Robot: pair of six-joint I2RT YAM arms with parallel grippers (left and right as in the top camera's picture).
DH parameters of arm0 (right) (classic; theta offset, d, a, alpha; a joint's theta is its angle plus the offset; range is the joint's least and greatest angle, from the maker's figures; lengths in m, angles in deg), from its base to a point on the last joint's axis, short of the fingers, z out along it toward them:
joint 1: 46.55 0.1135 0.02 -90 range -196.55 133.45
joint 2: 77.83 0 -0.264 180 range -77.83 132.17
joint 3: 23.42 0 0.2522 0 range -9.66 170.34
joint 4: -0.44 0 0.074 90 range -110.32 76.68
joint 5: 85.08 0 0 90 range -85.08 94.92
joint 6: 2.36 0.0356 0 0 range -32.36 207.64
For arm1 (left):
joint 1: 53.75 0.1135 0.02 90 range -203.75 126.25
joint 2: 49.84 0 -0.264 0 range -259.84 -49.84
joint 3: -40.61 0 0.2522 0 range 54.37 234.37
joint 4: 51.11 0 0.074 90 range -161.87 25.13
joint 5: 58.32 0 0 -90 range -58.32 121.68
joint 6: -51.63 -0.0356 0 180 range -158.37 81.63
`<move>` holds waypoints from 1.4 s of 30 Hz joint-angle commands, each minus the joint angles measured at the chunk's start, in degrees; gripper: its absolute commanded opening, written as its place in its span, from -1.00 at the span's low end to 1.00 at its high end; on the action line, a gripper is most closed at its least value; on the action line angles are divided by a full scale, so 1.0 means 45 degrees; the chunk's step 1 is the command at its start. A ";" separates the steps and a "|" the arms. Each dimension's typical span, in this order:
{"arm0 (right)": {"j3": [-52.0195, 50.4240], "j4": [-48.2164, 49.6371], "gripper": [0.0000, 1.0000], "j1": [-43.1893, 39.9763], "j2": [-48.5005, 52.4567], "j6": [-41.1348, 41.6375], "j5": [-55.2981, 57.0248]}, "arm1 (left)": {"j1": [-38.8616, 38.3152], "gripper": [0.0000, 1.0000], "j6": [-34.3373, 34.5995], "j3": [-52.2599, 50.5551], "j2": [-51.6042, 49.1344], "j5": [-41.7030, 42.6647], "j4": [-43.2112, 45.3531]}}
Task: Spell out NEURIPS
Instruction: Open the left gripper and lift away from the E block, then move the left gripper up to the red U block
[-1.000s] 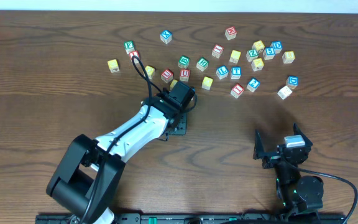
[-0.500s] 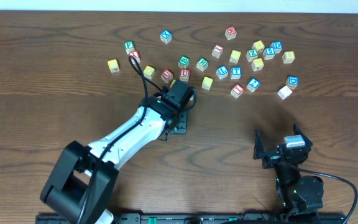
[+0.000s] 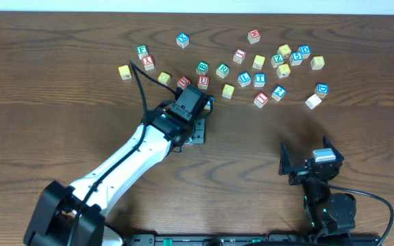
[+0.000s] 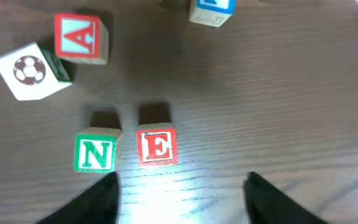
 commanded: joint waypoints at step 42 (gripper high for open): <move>-0.0010 -0.0034 0.99 -0.0097 -0.0044 0.0160 0.0112 | 0.0010 0.84 -0.0602 0.0345 0.0928 0.0117 0.0204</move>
